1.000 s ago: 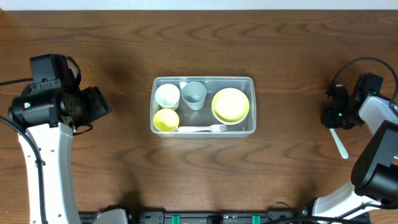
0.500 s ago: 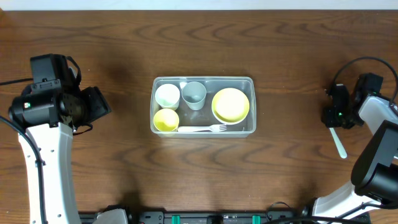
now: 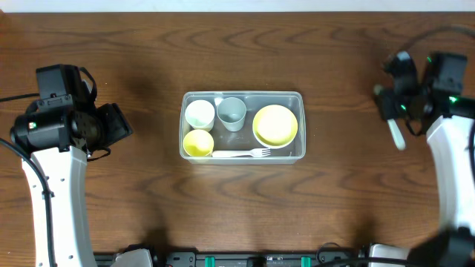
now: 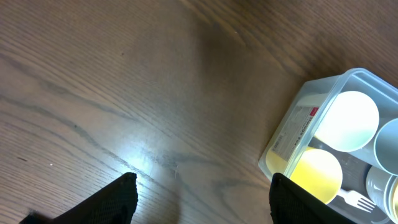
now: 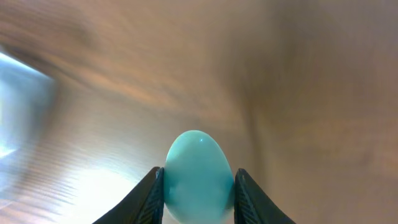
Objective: Pack container
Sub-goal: 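Lift the light-blue spoon and carry it toward the container, then lower the spoon into the container's front edge and open the right gripper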
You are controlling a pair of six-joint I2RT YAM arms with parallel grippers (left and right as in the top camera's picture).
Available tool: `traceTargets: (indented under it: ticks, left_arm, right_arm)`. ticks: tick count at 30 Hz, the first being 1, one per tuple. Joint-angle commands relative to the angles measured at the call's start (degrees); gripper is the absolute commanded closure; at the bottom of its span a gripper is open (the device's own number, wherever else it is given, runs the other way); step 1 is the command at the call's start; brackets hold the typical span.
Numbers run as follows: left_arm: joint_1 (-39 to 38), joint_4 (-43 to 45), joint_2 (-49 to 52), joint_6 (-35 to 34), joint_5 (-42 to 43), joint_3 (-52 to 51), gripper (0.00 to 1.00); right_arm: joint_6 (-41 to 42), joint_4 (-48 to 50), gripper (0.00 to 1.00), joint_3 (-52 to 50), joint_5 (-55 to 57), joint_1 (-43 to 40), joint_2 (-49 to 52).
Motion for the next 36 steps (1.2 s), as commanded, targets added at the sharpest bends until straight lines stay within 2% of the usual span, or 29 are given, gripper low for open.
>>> traceTargets:
  ticks: [1,8,14,21,27,36]
  left_arm:
    - [0.24,-0.55,-0.13,0.11,-0.66,-0.07,0.32]
    - [0.24,-0.55,-0.13,0.11,-0.66,-0.07,0.32]
    - [0.24,-0.57,-0.13,0.11,-0.66,-0.07,0.31]
    - [0.24,-0.92,-0.13,0.11,-0.66,-0.07,0.32]
    - [0.24,-0.96,-0.13,0.11,-0.66,-0.07,0.32]
    - [0.24,-0.94,-0.13,0.11,-0.66,-0.07,0.32]
  right_arm:
    - [0.92,-3.30,0.99,5.64,-1.40,9.86,-4.48]
    - [1.53,-7.67,0.99,11.82,3.89,32.24,-4.72]
    - [3.15,-8.15,0.99,11.82,3.91,44.22,-0.63]
    - [3.78,-8.24,0.99,11.80,3.76,49.57,9.46]
    - [1.88,-7.96,0.99,11.82,1.36,49.96,16.61]
    - [-0.07,-7.93,0.99,11.80,-2.38,49.99,20.28]
